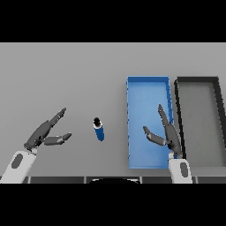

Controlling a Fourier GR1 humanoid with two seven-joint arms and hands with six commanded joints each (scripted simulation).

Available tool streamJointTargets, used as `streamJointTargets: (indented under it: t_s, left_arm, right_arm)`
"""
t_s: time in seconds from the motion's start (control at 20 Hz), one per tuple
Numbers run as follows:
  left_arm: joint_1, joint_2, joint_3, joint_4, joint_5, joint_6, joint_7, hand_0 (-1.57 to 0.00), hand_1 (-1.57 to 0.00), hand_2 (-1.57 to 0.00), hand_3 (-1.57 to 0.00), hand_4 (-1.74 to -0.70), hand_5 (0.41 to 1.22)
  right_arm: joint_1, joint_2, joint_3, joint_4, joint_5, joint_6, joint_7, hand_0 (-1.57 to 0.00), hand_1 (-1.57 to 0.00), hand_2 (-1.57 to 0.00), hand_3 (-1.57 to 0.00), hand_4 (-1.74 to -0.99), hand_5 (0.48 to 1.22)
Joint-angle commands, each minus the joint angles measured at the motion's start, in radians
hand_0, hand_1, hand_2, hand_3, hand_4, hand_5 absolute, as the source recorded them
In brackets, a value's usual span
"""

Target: Pick up the blue pipe and place it into the blue bin.

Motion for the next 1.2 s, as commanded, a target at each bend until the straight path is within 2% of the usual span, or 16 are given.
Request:
streamJointTargets:
  t_s: [0.0,0.1,0.15,0.25,0.35,0.55,0.6,0.75,0.85,0.95,1.1,1.15]
  left_arm:
    - [0.004,-0.002,-0.018,-0.020,0.001,-0.010,0.024,0.00,0.00,0.00,0.00,-1.05,0.513]
    - [-0.003,-0.017,-0.059,-0.054,-0.004,-0.023,0.072,0.00,0.00,0.00,0.00,-1.08,0.488]
    - [0.001,-0.025,-0.076,-0.066,-0.009,-0.031,0.069,0.00,0.00,0.00,0.00,-1.09,0.480]
    - [-0.010,-0.053,-0.114,-0.069,-0.044,-0.029,0.086,0.00,0.00,0.00,0.00,-1.09,0.463]
    - [-0.009,-0.085,-0.153,-0.061,-0.081,-0.031,0.079,0.00,0.00,0.00,0.00,-1.10,0.447]
    - [-0.045,-0.159,-0.196,-0.014,-0.107,-0.037,0.078,0.00,0.00,0.00,0.00,-1.12,0.446]
    - [-0.057,-0.180,-0.205,0.003,-0.119,-0.032,0.085,0.00,0.00,0.00,0.00,-1.12,0.446]
    - [-0.116,-0.257,-0.224,0.065,-0.129,-0.027,0.117,0.00,0.00,0.00,0.00,-1.11,0.450]
    - [-0.143,-0.291,-0.225,0.128,-0.121,-0.047,0.112,0.00,0.00,0.00,0.00,-1.12,0.448]
    - [-0.179,-0.319,-0.230,0.163,-0.158,-0.022,0.102,0.00,0.00,0.00,0.00,-1.10,0.441]
    - [-0.188,-0.356,-0.238,0.208,-0.163,-0.030,0.037,0.00,0.00,0.00,0.00,-1.08,0.459]
    - [-0.200,-0.376,-0.235,0.227,-0.154,-0.034,0.036,0.00,0.00,0.00,0.00,-1.09,0.477]
  right_arm:
    - [0.000,-0.006,-0.009,0.004,-0.008,0.002,-0.002,0.00,0.00,0.00,0.00,-1.229,0.606]
    - [0.010,-0.014,-0.014,-0.008,-0.015,0.008,-0.018,0.00,0.00,0.00,0.00,-1.239,0.606]
    - [0.017,-0.009,-0.011,-0.007,-0.009,0.003,-0.023,0.00,0.00,0.00,0.00,-1.244,0.607]
    - [-0.011,-0.003,-0.013,-0.006,-0.007,-0.008,0.011,0.00,0.00,0.00,0.00,-1.256,0.616]
    - [-0.003,-0.010,-0.016,-0.013,-0.017,0.003,0.008,0.00,0.00,0.00,0.00,-1.262,0.617]
    - [0.001,0.002,-0.009,-0.016,-0.012,-0.002,0.021,0.00,0.00,0.00,0.00,-1.272,0.617]
    - [0.019,-0.001,-0.010,-0.030,-0.017,0.001,0.009,0.00,0.00,0.00,0.00,-1.271,0.616]
    - [0.020,-0.007,-0.023,-0.035,-0.029,0.002,0.019,0.00,0.00,0.00,0.00,-1.276,0.609]
    - [0.030,-0.007,-0.023,-0.036,-0.039,0.010,0.018,0.00,0.00,0.00,0.00,-1.274,0.605]
    - [0.027,-0.006,-0.021,-0.030,-0.025,0.004,0.021,0.00,0.00,0.00,0.00,-1.266,0.598]
    - [0.036,-0.006,-0.021,-0.030,-0.027,0.007,0.003,0.00,0.00,0.00,0.00,-1.264,0.598]
    - [0.035,0.000,-0.014,-0.040,-0.025,0.006,0.006,0.00,0.00,0.00,0.00,-1.264,0.598]
